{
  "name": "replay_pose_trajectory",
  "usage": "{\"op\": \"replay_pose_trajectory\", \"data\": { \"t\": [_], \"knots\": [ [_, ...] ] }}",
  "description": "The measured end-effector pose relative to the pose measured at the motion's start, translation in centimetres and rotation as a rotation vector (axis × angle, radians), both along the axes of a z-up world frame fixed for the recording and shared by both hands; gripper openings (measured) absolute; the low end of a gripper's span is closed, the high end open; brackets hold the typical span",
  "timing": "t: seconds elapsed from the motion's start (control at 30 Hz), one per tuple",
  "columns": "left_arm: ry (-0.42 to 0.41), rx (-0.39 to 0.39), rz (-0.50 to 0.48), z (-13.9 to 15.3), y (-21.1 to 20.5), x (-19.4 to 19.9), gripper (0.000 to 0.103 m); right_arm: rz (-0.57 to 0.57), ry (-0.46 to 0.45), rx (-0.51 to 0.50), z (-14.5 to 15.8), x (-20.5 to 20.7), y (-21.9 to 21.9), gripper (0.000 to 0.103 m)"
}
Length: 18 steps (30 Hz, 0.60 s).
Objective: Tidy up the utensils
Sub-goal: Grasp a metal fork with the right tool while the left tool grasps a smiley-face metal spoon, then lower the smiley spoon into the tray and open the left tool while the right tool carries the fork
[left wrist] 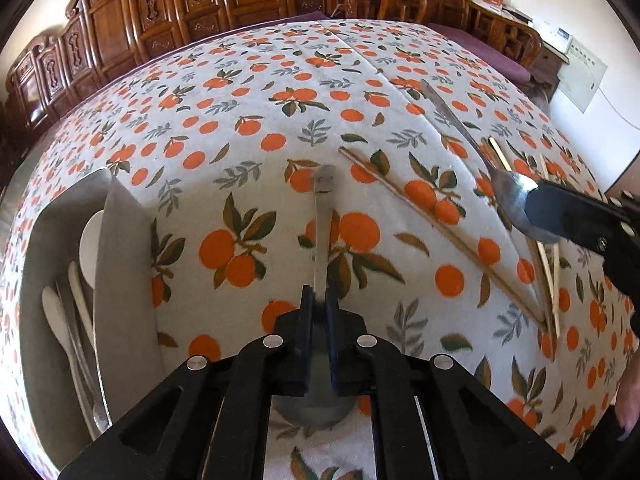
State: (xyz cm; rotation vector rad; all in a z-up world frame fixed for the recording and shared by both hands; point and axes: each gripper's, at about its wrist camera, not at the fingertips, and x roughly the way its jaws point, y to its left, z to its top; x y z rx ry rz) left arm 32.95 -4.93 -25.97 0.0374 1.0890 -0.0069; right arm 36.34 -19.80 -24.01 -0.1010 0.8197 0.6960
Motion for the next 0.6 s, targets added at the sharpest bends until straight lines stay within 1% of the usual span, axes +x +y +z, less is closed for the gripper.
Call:
{"op": "replay_pose_trajectory", "data": {
  "t": [0.13,0.27,0.6],
  "knots": [
    [0.009,-0.004,-0.017,0.3,0.2,-0.9,0.005,0.011,0.003,-0.007,-0.2,-0.4,0.5,0.002],
    [0.001,0.001,-0.030,1.1,0.6,-2.1,0.005,0.028,0.009,-0.030,-0.7,-0.8,1.3,0.002],
    [-0.050,-0.018,-0.029,4.6,2.3,-4.5,0.005,0.070,0.008,-0.055,-1.2,-1.8,3.0,0.002]
  ]
}}
